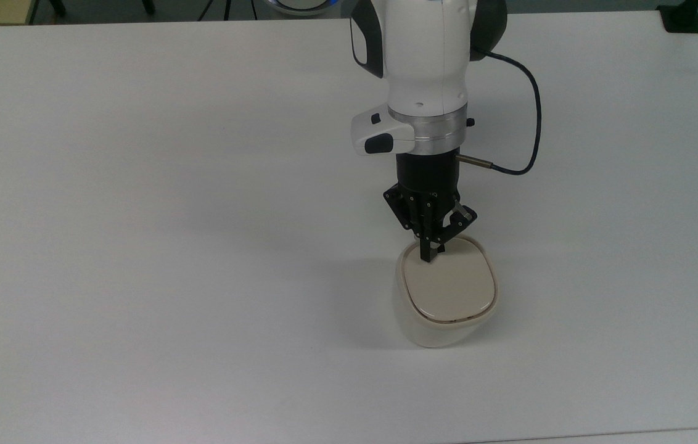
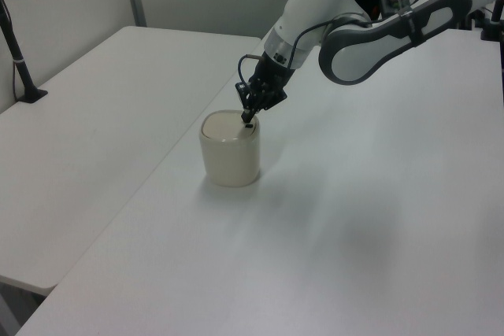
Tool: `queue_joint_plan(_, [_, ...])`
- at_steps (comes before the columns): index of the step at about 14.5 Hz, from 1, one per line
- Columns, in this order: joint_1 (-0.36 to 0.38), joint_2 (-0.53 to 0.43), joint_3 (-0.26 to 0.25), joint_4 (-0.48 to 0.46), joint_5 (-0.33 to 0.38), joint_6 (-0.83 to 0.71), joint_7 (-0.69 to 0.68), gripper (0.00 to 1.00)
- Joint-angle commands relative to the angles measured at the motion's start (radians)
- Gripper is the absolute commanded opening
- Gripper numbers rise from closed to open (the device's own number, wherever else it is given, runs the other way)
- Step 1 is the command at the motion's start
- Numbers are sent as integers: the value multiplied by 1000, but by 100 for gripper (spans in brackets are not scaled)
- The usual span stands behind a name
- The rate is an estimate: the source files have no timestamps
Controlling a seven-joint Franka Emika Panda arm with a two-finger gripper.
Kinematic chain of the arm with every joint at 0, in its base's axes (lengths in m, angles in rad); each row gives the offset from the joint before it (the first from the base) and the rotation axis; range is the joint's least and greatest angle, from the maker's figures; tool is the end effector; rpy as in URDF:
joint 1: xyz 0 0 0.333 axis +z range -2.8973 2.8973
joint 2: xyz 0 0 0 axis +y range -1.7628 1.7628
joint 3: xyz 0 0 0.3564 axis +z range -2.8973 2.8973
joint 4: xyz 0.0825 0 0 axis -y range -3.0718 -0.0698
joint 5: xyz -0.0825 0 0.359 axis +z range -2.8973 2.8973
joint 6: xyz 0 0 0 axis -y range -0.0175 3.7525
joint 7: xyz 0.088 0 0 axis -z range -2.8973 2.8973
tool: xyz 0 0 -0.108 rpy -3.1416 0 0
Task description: Close the trash bin
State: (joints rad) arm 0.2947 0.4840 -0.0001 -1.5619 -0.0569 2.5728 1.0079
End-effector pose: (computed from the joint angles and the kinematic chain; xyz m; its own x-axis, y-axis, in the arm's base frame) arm 0.6946 0.2117 0.4701 0.6999 -0.6433 0.3105 -0.5193 -0.7567 -0.3972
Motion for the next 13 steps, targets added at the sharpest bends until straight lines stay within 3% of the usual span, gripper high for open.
queue_joint_plan(1, [1, -16, 11, -72, -11, -22, -12, 0])
queue_joint_plan(5, [-2, -31, 11, -63, -1, -29, -12, 0])
queue_joint_plan(7, [-15, -85, 12, -38, 8, -121, -12, 3])
queue_joint_plan(8, [-22, -109, 17, -24, 11, -184, -11, 19])
queue_joint_plan(10, [-49, -160, 38, -9, 28, -299, -12, 64])
queue_joint_plan(13, [-101, -228, 93, -10, 29, -463, -55, 99])
